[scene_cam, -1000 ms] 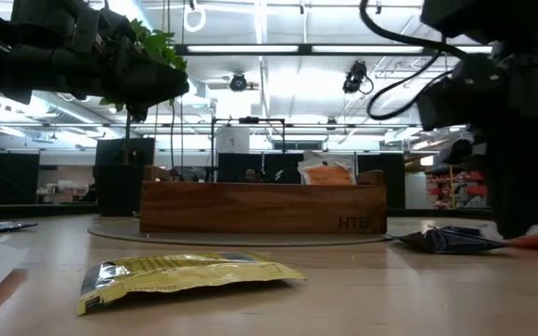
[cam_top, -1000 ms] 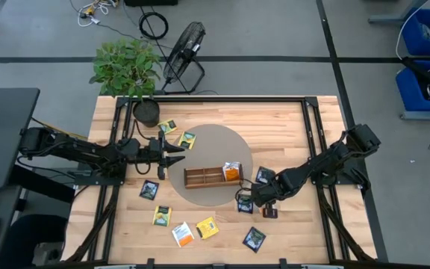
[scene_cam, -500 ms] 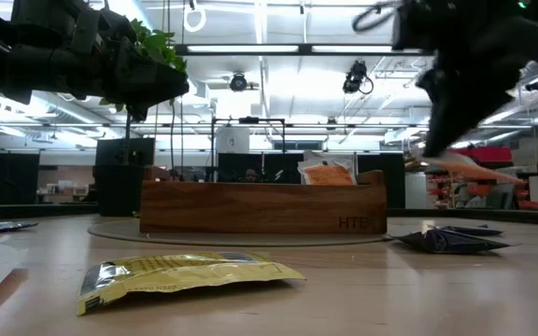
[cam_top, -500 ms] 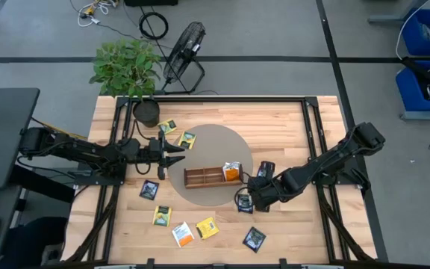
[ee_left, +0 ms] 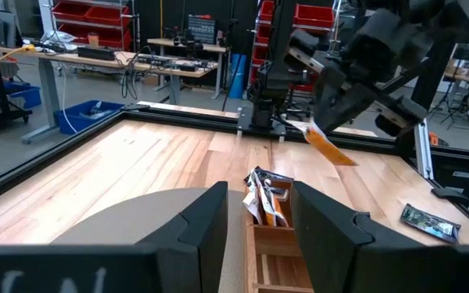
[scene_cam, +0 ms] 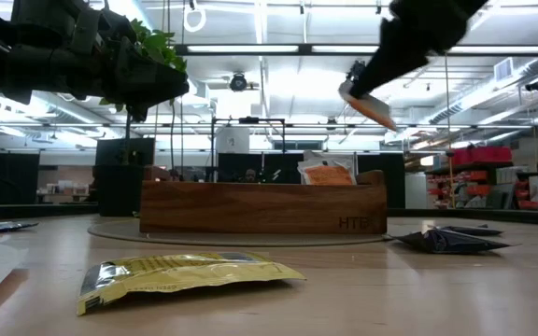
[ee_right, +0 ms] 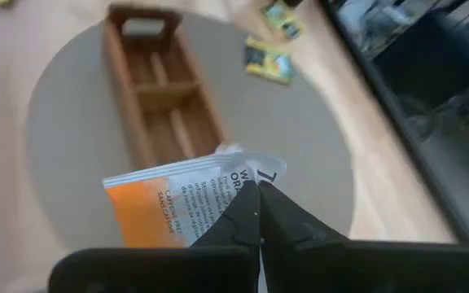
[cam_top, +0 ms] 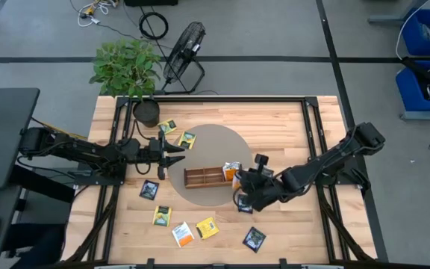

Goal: Pick & Place Tea
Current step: Put the white tea bag into the right section of the wooden organizer

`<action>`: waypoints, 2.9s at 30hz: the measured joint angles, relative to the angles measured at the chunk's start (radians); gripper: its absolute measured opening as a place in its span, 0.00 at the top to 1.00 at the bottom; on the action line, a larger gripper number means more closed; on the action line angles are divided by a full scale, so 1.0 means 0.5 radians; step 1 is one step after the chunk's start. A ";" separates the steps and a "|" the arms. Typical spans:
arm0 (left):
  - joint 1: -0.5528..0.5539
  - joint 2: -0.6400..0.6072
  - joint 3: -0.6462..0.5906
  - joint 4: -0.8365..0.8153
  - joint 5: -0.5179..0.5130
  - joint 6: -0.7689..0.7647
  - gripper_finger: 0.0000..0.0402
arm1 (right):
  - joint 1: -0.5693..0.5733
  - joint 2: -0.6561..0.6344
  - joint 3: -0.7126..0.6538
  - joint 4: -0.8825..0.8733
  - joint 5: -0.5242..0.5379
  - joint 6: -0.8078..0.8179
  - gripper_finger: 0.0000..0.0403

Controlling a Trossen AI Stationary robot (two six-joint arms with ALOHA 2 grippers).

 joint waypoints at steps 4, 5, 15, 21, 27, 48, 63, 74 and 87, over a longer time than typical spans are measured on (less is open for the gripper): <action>0.000 0.000 -0.001 -0.001 0.000 0.001 0.65 | -0.033 0.045 0.004 0.150 0.063 -0.169 1.00; -0.001 0.000 -0.001 0.000 0.000 0.001 0.65 | -0.047 0.067 0.004 0.178 0.064 -0.199 1.00; 0.000 0.000 -0.002 -0.003 0.000 0.015 0.65 | -0.113 0.334 0.004 0.439 0.193 -0.558 1.00; 0.000 -0.001 -0.002 -0.035 -0.001 0.013 0.65 | -0.115 0.470 0.066 0.442 0.327 -0.743 1.00; 0.000 0.000 -0.002 -0.046 0.000 0.014 0.65 | -0.114 0.499 0.132 0.380 0.389 -0.798 1.00; 0.000 -0.001 -0.002 -0.078 -0.001 0.018 0.65 | -0.081 0.499 0.133 0.224 0.473 -0.712 1.00; 0.000 -0.001 -0.002 -0.077 0.000 0.018 0.65 | -0.087 0.678 0.134 0.254 0.508 -0.663 1.00; 0.000 0.000 -0.002 -0.076 -0.001 0.018 0.65 | -0.088 0.676 0.134 0.279 0.358 -0.664 0.95; 0.000 -0.001 -0.002 -0.084 -0.001 0.018 0.65 | -0.081 0.653 0.134 0.278 0.238 -0.678 0.63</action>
